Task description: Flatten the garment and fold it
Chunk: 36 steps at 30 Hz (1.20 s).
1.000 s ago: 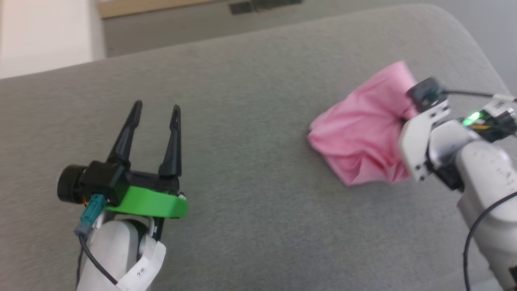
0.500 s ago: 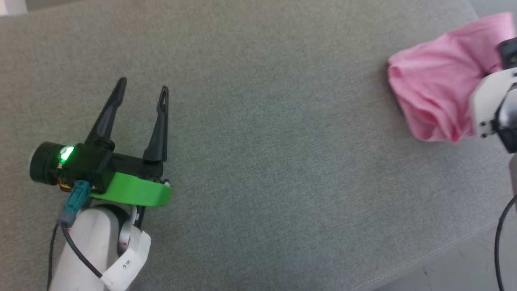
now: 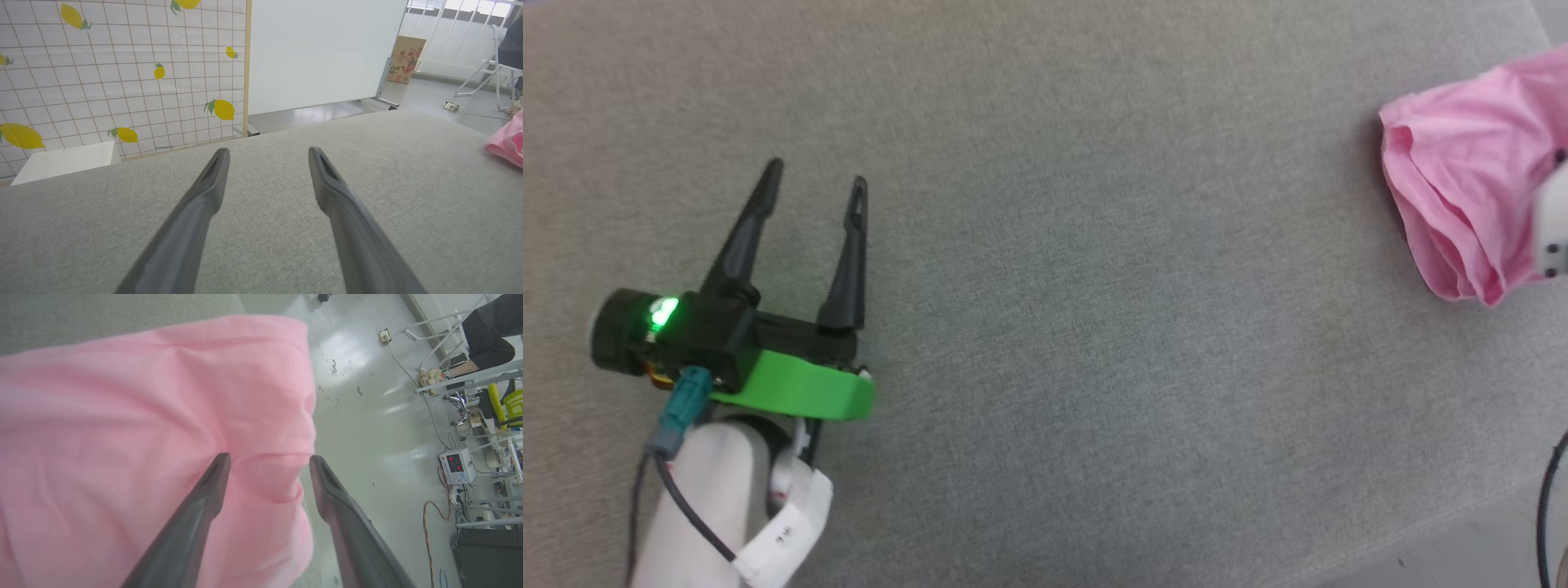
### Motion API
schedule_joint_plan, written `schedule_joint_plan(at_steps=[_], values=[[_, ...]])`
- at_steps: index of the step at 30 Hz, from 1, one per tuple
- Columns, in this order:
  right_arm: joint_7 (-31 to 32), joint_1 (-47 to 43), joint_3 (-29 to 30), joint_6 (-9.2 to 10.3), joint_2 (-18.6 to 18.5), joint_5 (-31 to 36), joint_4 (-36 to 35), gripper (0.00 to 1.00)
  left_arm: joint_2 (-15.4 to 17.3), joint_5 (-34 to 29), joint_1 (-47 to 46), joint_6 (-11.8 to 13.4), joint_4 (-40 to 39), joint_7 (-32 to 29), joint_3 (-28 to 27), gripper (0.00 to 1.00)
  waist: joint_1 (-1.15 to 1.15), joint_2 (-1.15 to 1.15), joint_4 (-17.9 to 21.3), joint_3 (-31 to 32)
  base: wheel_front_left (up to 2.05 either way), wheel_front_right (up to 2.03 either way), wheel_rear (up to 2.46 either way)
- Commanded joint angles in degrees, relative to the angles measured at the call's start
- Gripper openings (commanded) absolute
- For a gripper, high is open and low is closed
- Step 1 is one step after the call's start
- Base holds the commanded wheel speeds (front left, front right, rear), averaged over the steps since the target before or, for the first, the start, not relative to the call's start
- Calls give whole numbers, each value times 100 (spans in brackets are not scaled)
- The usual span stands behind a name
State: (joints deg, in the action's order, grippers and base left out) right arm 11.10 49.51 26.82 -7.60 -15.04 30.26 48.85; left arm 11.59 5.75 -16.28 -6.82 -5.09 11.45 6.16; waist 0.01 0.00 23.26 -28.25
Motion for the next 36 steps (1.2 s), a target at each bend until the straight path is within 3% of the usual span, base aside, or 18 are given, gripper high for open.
schedule_joint_plan(at_steps=[1,7,14,22,28,36], values=[[-75,-56,194,11,-6,18,-75,100,-75,80,68,38,78,82,23,100,-1,0,-221,392,0,0,0],[-579,-417,302,11,192,-254,-247,100,-306,279,343,89,462,272,37,100,-1,0,-576,1141,0,0,0],[-1428,-930,-892,11,427,-1593,-528,100,-535,494,653,204,843,344,-69,100,-1,0,-968,1822,0,0,0],[-1795,-2250,-2151,11,403,-3105,-2187,100,-758,687,891,215,1030,353,-47,100,-1,0,-1531,2352,0,0,0],[-2001,-3455,-2209,11,564,-3587,-3478,100,-831,769,1036,173,1167,354,49,100,-1,0,-1930,2576,0,0,0],[-2306,-4447,-2054,11,995,-3394,-4249,100,-859,780,1134,135,1293,354,140,100,-1,0,-2178,2695,0,0,0]])
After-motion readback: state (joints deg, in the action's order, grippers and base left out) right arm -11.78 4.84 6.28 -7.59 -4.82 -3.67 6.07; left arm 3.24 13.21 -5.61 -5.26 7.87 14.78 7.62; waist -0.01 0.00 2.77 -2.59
